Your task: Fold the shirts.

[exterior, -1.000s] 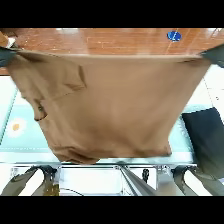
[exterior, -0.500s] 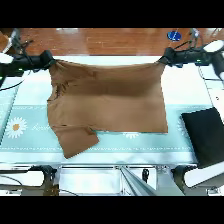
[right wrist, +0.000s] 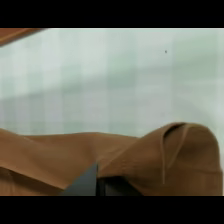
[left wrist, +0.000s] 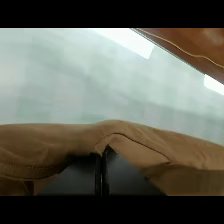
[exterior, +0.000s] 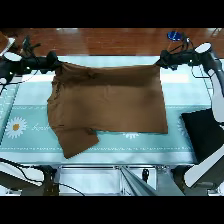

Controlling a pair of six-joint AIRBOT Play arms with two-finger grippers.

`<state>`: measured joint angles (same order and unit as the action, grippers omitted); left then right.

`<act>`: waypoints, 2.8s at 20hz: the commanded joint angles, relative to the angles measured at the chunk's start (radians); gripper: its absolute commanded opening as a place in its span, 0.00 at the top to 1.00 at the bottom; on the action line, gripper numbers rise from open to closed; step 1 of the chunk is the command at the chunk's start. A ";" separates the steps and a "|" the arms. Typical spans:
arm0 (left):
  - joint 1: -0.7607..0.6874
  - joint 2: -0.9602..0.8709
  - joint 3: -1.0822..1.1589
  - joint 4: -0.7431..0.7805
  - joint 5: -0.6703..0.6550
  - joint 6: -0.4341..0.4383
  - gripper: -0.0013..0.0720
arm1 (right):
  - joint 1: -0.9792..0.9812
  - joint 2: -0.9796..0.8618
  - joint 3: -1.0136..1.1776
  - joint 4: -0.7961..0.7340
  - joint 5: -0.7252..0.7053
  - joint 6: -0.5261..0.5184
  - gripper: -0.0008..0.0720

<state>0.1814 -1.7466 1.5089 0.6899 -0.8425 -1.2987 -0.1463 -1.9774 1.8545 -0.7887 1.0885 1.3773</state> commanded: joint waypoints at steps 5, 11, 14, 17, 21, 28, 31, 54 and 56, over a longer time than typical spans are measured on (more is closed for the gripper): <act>0.078 -0.013 0.066 0.241 -0.515 0.008 0.96 | 0.001 0.027 -0.029 -0.205 0.393 -0.071 0.96; 0.015 -0.015 -0.084 0.370 -0.535 -0.033 0.96 | 0.015 0.027 -0.142 -0.269 0.368 0.004 0.96; 0.010 -0.013 -0.095 0.370 -0.560 -0.085 0.83 | 0.024 0.028 -0.152 -0.265 0.396 0.038 0.62; 0.026 0.016 -0.091 0.377 -0.633 -0.132 0.29 | 0.024 0.054 -0.152 -0.312 0.484 0.065 0.42; 0.064 0.201 -0.189 0.450 -0.630 -0.130 0.29 | -0.017 0.255 -0.214 -0.518 0.428 0.135 0.42; 0.330 0.658 -0.835 0.522 -0.403 -0.135 0.29 | -0.083 0.793 -0.941 -0.367 0.008 0.057 0.42; 0.403 0.698 -0.972 0.462 -0.430 -0.074 0.29 | -0.082 0.917 -1.154 -0.222 -0.036 0.011 0.42; 0.169 0.606 -1.126 0.190 -0.224 0.094 0.96 | -0.306 0.952 -1.376 -0.361 0.183 0.076 0.42; 0.169 0.605 -1.126 0.192 -0.219 0.095 0.96 | -0.246 0.916 -1.376 -0.334 0.131 0.078 0.42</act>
<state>0.3511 -1.1404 0.3824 0.8753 -1.1019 -1.2053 -0.4438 -1.0328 0.4946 -1.1488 1.2533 1.4513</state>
